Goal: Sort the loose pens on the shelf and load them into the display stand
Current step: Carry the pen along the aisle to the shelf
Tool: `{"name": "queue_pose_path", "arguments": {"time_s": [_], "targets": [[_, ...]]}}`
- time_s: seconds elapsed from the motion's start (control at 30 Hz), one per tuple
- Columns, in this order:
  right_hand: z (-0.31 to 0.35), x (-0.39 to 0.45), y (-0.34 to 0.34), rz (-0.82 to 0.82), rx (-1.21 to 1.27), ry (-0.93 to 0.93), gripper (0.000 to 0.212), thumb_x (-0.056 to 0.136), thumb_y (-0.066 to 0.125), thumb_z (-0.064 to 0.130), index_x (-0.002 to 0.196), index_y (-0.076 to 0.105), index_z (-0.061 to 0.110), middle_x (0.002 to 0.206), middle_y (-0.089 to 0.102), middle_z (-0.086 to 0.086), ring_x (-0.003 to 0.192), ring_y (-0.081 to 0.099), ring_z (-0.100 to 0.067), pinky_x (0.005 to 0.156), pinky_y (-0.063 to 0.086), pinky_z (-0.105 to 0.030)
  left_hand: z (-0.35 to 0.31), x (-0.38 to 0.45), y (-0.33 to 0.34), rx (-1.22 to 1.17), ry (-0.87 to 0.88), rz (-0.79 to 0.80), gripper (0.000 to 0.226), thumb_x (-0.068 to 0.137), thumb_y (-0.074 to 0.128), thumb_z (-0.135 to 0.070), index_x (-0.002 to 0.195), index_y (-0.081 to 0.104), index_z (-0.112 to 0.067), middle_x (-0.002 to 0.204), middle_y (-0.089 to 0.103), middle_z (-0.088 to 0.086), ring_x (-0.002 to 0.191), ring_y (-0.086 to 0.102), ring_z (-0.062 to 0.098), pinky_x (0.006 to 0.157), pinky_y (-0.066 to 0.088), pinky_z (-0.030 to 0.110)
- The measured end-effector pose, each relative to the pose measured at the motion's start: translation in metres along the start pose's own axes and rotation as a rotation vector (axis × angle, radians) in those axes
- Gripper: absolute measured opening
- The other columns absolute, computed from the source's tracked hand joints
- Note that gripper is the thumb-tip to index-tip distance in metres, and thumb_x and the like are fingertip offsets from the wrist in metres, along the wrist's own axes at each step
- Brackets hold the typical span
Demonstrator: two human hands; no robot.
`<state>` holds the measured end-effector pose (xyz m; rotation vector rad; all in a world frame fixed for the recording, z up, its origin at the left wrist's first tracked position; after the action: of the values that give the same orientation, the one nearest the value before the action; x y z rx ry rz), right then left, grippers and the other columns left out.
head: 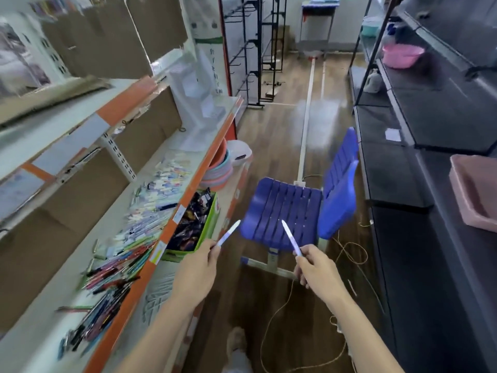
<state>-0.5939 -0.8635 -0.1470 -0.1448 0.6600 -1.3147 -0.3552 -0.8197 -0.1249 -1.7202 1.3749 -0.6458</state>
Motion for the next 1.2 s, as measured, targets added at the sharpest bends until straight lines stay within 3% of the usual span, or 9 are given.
{"name": "queue_pose_path", "arguments": {"time_s": [0.13,0.23,0.3,0.37,0.47,0.7,0.87,1.03,1.2], "targets": [[0.015,0.049,0.001,-0.065,-0.084,-0.012,0.014,0.099,0.045,0.025,0.098,0.054,0.014,0.080,0.058,0.001,0.069,0.054,-0.010,0.056,0.039,-0.018,0.012,0.055,0.007,-0.040,-0.027,0.051,0.021,0.101,0.035,-0.027,0.096,0.046,-0.010,0.057,0.043,-0.001,0.046,0.040,0.019,0.045,0.024,0.033],[0.030,0.088,-0.008,-0.155,-0.123,0.015,0.017,0.097,0.049,0.027,0.091,0.056,0.012,0.075,0.057,0.002,0.068,0.052,-0.011,0.058,0.040,-0.022,0.014,0.107,0.006,-0.072,0.000,0.058,0.022,0.100,0.036,-0.029,0.094,0.045,-0.010,0.063,0.051,0.012,0.062,0.051,0.038,0.051,0.028,0.038],[0.042,0.112,-0.016,-0.217,-0.131,0.045,0.023,0.096,0.051,0.027,0.081,0.055,0.011,0.068,0.053,0.001,0.066,0.050,-0.015,0.059,0.038,-0.028,0.010,0.143,-0.002,-0.085,0.026,0.028,0.023,0.100,0.037,-0.033,0.094,0.045,-0.012,0.067,0.055,0.015,0.068,0.055,0.041,0.055,0.038,0.042],[0.052,0.133,-0.021,-0.269,-0.123,0.050,0.030,0.097,0.049,0.028,0.079,0.055,0.005,0.066,0.051,-0.003,0.067,0.048,-0.019,0.059,0.033,-0.031,0.005,0.177,-0.010,-0.105,0.077,0.016,0.020,0.100,0.038,-0.032,0.093,0.046,-0.016,0.063,0.050,0.009,0.069,0.058,0.037,0.055,0.038,0.039],[0.068,0.163,-0.023,-0.290,-0.037,0.092,0.034,0.100,0.039,0.030,0.085,0.062,0.010,0.069,0.056,-0.005,0.066,0.050,-0.020,0.059,0.034,-0.032,0.000,0.225,-0.017,-0.129,0.106,0.020,0.020,0.100,0.037,-0.028,0.093,0.049,-0.013,0.055,0.044,0.000,0.048,0.046,0.020,0.045,0.025,0.033],[0.096,0.248,-0.006,-0.158,0.085,0.129,0.034,0.102,0.031,0.033,0.091,0.058,0.014,0.051,0.049,-0.001,0.045,0.043,-0.012,0.049,0.035,-0.027,0.003,0.300,-0.010,-0.161,0.048,0.130,0.026,0.101,0.034,-0.029,0.085,0.051,-0.018,0.061,0.049,0.001,0.058,0.052,0.021,0.054,0.031,0.032],[0.139,0.321,0.005,-0.010,0.055,0.035,0.025,0.102,0.037,0.026,0.084,0.043,0.009,0.054,0.054,-0.003,0.039,0.045,-0.011,0.042,0.038,-0.024,0.004,0.355,-0.021,-0.247,-0.033,0.051,0.019,0.100,0.039,-0.027,0.089,0.048,-0.015,0.069,0.057,0.010,0.055,0.050,0.019,0.051,0.032,0.031],[0.181,0.377,0.011,0.098,0.040,-0.008,0.022,0.101,0.041,0.026,0.080,0.044,0.018,0.057,0.058,-0.004,0.040,0.049,-0.012,0.041,0.041,-0.024,-0.003,0.402,-0.037,-0.348,-0.110,-0.034,0.010,0.099,0.043,-0.017,0.089,0.045,-0.015,0.062,0.048,-0.001,0.044,0.046,0.002,0.043,0.032,0.015],[0.211,0.426,0.022,0.139,0.074,0.030,0.020,0.099,0.047,0.025,0.084,0.048,0.012,0.061,0.060,-0.008,0.046,0.055,-0.019,0.044,0.048,-0.029,0.007,0.454,-0.037,-0.304,-0.183,-0.045,0.024,0.098,0.042,-0.034,0.095,0.054,-0.013,0.073,0.057,0.005,0.077,0.058,0.032,0.060,0.035,0.033]]}}
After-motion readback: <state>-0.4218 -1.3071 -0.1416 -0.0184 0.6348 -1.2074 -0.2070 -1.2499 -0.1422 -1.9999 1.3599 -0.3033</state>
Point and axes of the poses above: each hand's wrist, its own x-axis towards the middle knuckle, its own y-axis out of the palm, z = x × y, the point moved 3 cm from there along x, towards the middle knuckle
